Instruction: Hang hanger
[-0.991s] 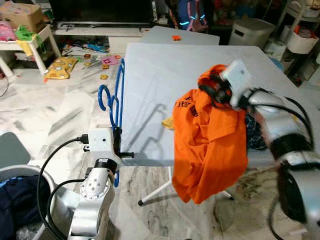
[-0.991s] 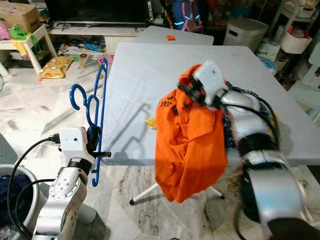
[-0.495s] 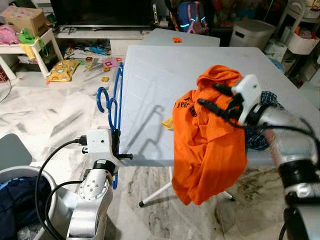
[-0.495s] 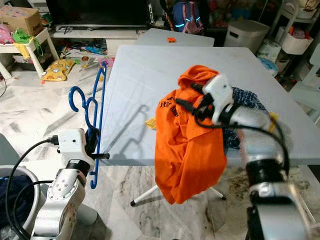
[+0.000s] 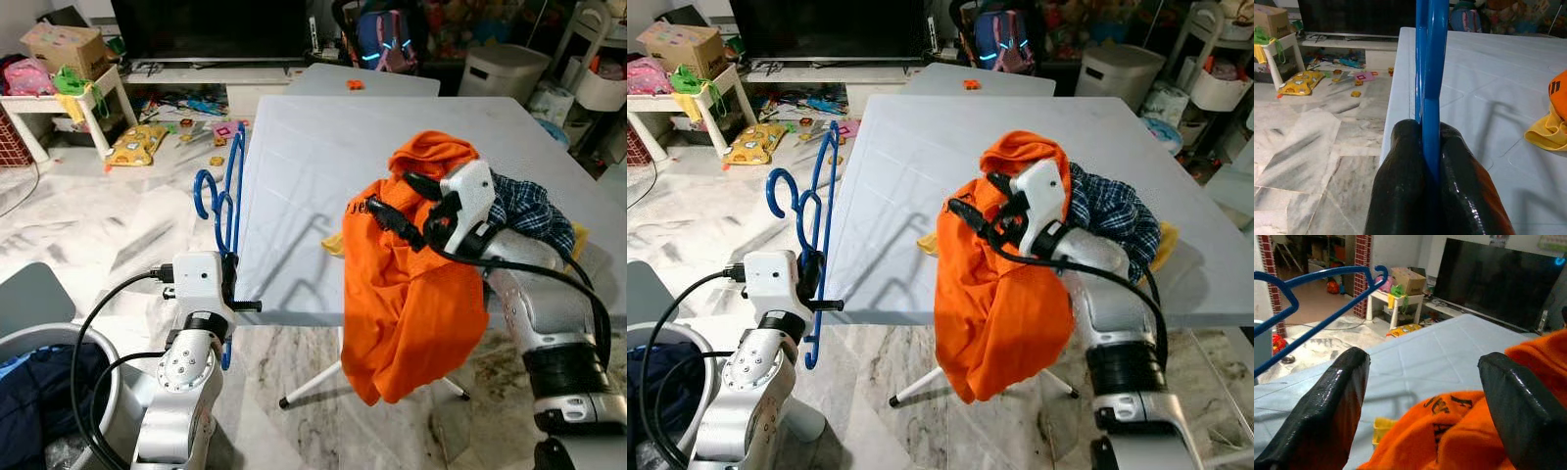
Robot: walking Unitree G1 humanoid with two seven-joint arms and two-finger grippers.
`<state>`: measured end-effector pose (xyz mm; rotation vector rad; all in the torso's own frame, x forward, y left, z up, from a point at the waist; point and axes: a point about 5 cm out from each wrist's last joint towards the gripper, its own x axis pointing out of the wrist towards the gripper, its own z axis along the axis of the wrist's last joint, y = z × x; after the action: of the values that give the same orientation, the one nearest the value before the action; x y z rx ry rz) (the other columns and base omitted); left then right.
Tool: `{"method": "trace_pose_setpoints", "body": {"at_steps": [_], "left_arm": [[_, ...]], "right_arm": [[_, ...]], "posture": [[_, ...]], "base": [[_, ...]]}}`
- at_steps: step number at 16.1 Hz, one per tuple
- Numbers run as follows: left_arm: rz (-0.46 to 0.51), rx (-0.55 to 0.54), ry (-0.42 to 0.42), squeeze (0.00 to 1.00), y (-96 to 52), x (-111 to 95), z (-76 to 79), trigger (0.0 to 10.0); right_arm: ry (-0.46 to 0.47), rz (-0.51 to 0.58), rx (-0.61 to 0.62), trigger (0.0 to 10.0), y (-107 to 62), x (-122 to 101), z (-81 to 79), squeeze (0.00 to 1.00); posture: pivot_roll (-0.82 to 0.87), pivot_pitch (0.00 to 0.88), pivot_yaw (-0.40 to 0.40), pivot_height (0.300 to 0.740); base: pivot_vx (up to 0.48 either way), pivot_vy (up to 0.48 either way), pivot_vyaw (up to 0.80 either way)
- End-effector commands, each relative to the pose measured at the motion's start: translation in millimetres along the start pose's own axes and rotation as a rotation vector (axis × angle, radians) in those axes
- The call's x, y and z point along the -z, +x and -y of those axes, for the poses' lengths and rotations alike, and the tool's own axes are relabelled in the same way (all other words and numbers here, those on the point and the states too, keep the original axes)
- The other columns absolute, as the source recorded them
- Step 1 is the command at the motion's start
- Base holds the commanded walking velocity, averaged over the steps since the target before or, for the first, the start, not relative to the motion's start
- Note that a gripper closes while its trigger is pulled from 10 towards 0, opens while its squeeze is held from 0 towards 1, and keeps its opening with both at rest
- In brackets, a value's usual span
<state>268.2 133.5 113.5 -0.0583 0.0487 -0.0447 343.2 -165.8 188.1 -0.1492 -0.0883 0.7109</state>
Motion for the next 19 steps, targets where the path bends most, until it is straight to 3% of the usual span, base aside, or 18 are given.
{"method": "trace_pose_setpoints", "body": {"at_steps": [1, 5, 19], "left_arm": [[0.024, 0.008, 0.013, 0.0, 2.8, -7.2, 2.6, 10.0], [0.022, 0.01, 0.013, 0.0, 4.4, -7.7, 3.4, 10.0], [0.017, 0.023, 0.019, 0.0, 7.1, -6.9, 4.5, 10.0]], "right_arm": [[-0.009, 0.025, 0.014, 10.0, -1.3, -8.6, 0.6, 0.0], [-0.013, 0.025, 0.017, 10.0, -0.2, -10.6, -1.1, 0.0], [-0.014, 0.005, 0.037, 10.0, 2.4, -7.0, -4.3, 0.0]], "posture": [[-0.11, 0.0, 0.013, 0.74], [-0.11, 0.0, 0.013, 0.74], [-0.11, 0.0, 0.017, 0.74]], "base": [[0.0, 0.0, 0.0], [0.0, 0.0, 0.0], [-0.205, 0.0, 0.0]]}}
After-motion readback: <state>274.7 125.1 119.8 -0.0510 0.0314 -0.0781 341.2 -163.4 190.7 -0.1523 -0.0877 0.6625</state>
